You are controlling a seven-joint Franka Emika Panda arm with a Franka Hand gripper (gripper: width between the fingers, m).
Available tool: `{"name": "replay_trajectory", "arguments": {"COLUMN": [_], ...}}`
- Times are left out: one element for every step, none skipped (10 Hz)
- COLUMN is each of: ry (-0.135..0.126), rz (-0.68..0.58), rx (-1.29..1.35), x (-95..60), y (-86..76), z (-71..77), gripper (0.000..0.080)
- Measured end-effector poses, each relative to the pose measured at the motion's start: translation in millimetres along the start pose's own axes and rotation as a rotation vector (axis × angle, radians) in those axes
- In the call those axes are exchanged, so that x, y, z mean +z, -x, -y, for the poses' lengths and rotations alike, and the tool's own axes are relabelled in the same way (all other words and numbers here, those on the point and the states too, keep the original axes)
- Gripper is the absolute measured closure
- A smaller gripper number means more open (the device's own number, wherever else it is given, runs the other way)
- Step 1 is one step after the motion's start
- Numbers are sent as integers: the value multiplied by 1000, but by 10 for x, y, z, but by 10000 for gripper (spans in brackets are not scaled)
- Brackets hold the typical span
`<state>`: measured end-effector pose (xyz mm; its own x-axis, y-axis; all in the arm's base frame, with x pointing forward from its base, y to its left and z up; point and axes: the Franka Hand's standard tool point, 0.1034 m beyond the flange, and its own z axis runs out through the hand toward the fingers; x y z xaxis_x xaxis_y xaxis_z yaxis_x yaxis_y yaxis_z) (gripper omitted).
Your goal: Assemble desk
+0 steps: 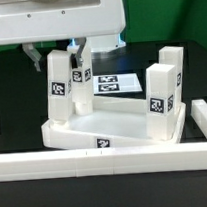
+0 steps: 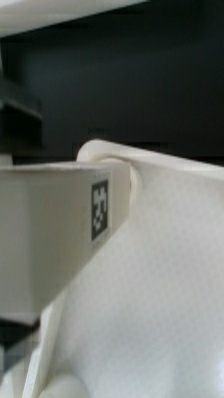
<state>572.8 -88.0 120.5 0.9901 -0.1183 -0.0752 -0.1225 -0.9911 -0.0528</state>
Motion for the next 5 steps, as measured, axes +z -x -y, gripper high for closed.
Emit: {"name": "replay_trajectory", "arguments": {"ry": [0, 0, 0, 0, 0], "rz": [0, 1, 1, 1, 1], "rx": [0, 0, 5, 27, 34], "x": [2, 3, 5, 7, 10], "y": [1, 1, 1, 2, 3], "z": [-1, -1, -1, -2, -1], "gripper": [507, 507, 507, 507, 507]}}
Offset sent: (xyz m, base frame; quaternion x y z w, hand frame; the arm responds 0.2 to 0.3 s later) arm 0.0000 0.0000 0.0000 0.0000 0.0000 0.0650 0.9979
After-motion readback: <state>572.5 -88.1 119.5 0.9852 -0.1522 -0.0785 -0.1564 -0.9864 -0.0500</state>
